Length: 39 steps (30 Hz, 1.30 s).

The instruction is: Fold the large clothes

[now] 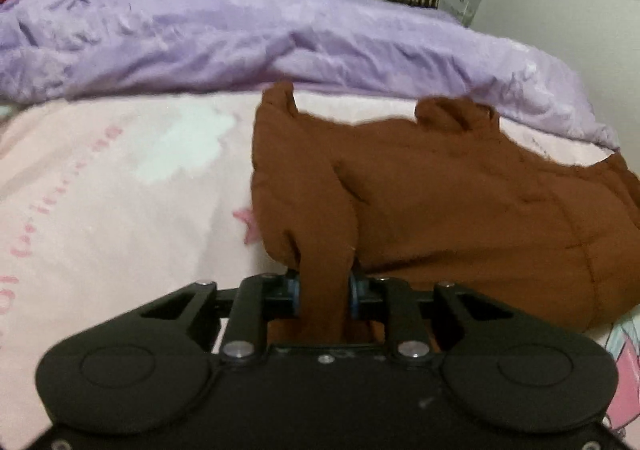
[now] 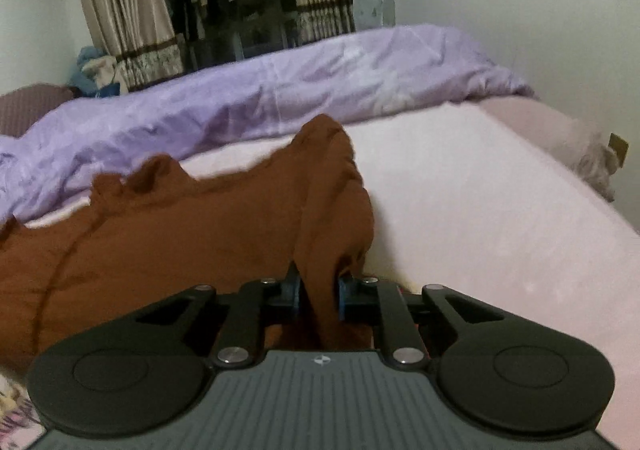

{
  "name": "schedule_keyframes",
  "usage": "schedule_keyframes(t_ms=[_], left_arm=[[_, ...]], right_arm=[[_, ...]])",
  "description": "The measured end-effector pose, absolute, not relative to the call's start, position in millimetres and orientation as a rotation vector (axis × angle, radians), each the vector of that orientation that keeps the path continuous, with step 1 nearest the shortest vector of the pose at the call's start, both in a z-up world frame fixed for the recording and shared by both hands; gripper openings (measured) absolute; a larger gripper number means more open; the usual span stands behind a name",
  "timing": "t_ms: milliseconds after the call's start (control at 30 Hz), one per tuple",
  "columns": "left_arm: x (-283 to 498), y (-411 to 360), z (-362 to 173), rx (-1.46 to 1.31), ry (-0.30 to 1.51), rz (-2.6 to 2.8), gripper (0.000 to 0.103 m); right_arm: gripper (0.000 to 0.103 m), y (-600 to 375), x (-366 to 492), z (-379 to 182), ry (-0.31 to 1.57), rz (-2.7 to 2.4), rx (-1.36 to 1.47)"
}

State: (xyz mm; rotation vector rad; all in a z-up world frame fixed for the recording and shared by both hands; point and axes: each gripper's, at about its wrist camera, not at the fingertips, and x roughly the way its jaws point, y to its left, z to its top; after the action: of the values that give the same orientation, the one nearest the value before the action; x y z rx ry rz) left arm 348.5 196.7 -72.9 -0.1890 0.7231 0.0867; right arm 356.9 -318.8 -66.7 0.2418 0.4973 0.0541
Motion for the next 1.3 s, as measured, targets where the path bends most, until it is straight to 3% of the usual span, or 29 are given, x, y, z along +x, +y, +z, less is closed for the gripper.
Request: schedule_keyframes(t_ms=[267,400,433,500,533,567,633,700,733,767,833,1000,1133,1200,1233,1300], left_arm=[[263,201,-13,-0.112,0.587,0.106,0.019],[253,208,-63,-0.165,0.742,0.090,0.024],[257,209,-85,-0.177,0.800,0.102,0.031],[254,209,-107,-0.187,0.791,0.123,0.046],[252,209,-104,-0.192,0.779,0.142,0.055],[251,211,-98,-0.189,0.771,0.159,0.059],[249,213,-78,-0.143,0.722,0.229,0.069],[249,208,-58,-0.058,0.646,0.323,0.079],[247,205,-48,-0.024,0.581,0.367,0.086],[246,201,-41,-0.010,0.521,0.387,0.089],[250,193,-34,-0.039,0.435,0.361,0.103],[304,167,-45,0.032,0.410,0.302,0.103],[366,171,-84,0.066,0.562,0.363,0.103],[386,182,-115,0.042,0.682,0.379,0.103],[388,187,-129,0.004,0.694,0.372,0.103],[387,195,-132,-0.050,0.678,0.368,0.103]], right_arm=[[0.016,-314,260,-4,0.318,0.102,0.258],[0.017,-313,257,-44,0.470,0.084,0.263],[0.018,-313,264,-63,0.529,0.064,0.278],[0.027,-313,274,-102,0.622,0.007,0.309],[0.037,-313,272,-112,0.601,-0.012,0.323],[0.053,-313,268,-114,0.569,-0.035,0.321],[0.061,-315,264,-104,0.544,-0.093,0.280],[0.040,-321,261,-88,0.492,-0.162,0.255],[0.024,-324,259,-81,0.468,-0.204,0.254],[0.018,-323,258,-75,0.436,-0.242,0.253],[0.018,-318,260,-63,0.362,-0.280,0.248],[0.018,-293,304,-53,0.305,-0.178,0.209],[0.018,-293,354,-70,0.355,-0.166,0.179],[0.012,-291,376,-92,0.484,-0.136,0.169],[0.004,-294,388,-108,0.566,-0.129,0.182],[0.004,-303,388,-115,0.566,-0.115,0.248]])
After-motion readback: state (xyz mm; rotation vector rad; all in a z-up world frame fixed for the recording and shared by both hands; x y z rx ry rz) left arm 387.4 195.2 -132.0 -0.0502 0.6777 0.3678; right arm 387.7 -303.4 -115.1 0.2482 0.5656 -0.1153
